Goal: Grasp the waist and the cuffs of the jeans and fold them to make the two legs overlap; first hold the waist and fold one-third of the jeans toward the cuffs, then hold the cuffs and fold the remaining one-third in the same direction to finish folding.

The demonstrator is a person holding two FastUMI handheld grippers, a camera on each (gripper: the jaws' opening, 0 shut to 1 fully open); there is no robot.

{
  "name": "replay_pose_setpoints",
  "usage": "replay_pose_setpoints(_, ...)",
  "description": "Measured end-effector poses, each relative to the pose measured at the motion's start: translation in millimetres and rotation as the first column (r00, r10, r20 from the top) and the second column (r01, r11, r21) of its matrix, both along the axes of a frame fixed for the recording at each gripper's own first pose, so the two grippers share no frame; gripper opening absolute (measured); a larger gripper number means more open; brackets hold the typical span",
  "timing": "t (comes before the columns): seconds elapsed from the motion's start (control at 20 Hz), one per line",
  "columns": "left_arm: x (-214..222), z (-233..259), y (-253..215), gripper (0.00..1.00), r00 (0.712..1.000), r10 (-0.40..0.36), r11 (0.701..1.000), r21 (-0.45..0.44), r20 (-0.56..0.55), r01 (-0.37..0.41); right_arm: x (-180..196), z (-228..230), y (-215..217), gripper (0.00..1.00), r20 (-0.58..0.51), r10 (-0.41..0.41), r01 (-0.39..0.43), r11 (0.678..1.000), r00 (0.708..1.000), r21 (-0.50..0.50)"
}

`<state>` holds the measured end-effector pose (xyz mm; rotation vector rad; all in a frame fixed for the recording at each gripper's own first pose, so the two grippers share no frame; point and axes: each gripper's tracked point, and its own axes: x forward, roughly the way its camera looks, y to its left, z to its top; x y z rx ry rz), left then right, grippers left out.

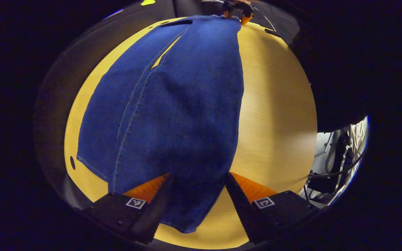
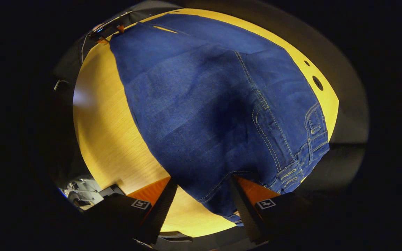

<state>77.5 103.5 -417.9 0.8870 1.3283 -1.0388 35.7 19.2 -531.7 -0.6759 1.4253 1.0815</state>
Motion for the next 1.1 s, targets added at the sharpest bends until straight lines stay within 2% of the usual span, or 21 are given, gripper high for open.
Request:
replay_pose_setpoints(0.05,3,-1,1,0.96,1.000,0.015,1.000,0.007,-0.012,-0.015,5,-1,-1,0.89,0.001,-0.033,0.033,0.999,0.999,-0.019)
replay_pose_setpoints(0.1,8,0,1,0.96,1.000,0.011,1.000,0.026,-0.015,-0.011,12,-2,-2,0.72,0.009,-0.079,0.079,0.996,0.997,-0.032)
replay_pose_setpoints(0.2,19,-2,-1,0.81,1.000,0.008,1.000,0.030,-0.011,-0.007,24,-6,-3,0.43,0.012,-0.176,0.176,0.984,0.984,-0.036)
replay_pose_setpoints(0.25,32,0,1,0.56,1.000,0.011,0.999,0.030,0.012,-0.012,28,-5,-5,0.29,0.022,-0.187,0.188,0.981,0.982,-0.039)
replay_pose_setpoints(0.35,39,-1,2,0.06,0.995,0.098,0.995,0.018,-0.015,-0.098,29,-3,-2,0.17,0.024,-0.256,0.257,0.966,0.966,-0.043)
replay_pose_setpoints(0.4,39,3,2,0.03,0.987,0.156,0.988,0.021,-0.042,-0.155,31,-1,1,0.16,0.030,-0.296,0.297,0.954,0.955,-0.029)
replay_pose_setpoints(0.45,39,8,-1,0.06,0.979,0.197,0.980,0.007,-0.055,-0.197,33,4,1,0.10,0.022,-0.332,0.333,0.943,0.943,-0.024)
replay_pose_setpoints(0.55,48,23,-3,0.06,0.975,0.213,0.976,-0.041,-0.061,-0.216,43,18,3,0.05,0.033,-0.396,0.395,0.918,0.918,0.019)
replay_pose_setpoints(0.65,68,40,2,0.06,0.967,0.255,0.966,-0.040,-0.025,-0.256,60,34,8,0.05,0.038,-0.466,0.461,0.882,0.884,0.094)
replay_pose_setpoints(0.7,82,48,3,0.06,0.947,0.320,0.947,-0.037,-0.006,-0.320,73,48,11,0.05,0.048,-0.513,0.504,0.854,0.857,0.134)
replay_pose_setpoints(0.85,123,74,-5,0.06,0.872,0.490,0.867,-0.104,0.005,-0.487,140,93,28,0.05,0.104,-0.649,0.600,0.744,0.754,0.294)
replay_pose_setpoints(0.9,143,82,-9,0.06,0.847,0.532,0.840,-0.134,0.016,-0.525,166,111,31,0.05,0.137,-0.680,0.607,0.714,0.720,0.349)
replay_pose_setpoints(0.95,166,86,-10,0.06,0.820,0.571,0.814,-0.159,0.043,-0.559,191,121,37,0.00,0.155,-0.712,0.619,0.681,0.685,0.392)
replay_pose_setpoints(1.0,189,89,-8,0.06,0.795,0.603,0.793,-0.167,0.073,-0.586,213,125,43,0.04,0.159,-0.743,0.638,0.647,0.650,0.417)
replay_pose_setpoints(1.05,209,88,-6,0.06,0.774,0.624,0.778,-0.172,0.107,-0.604,232,124,50,0.05,0.160,-0.770,0.660,0.618,0.618,0.427)
replay_pose_setpoints(1.1,225,85,-6,0.06,0.765,0.630,0.776,-0.159,0.133,-0.611,246,118,54,0.05,0.167,-0.788,0.675,0.599,0.593,0.430)
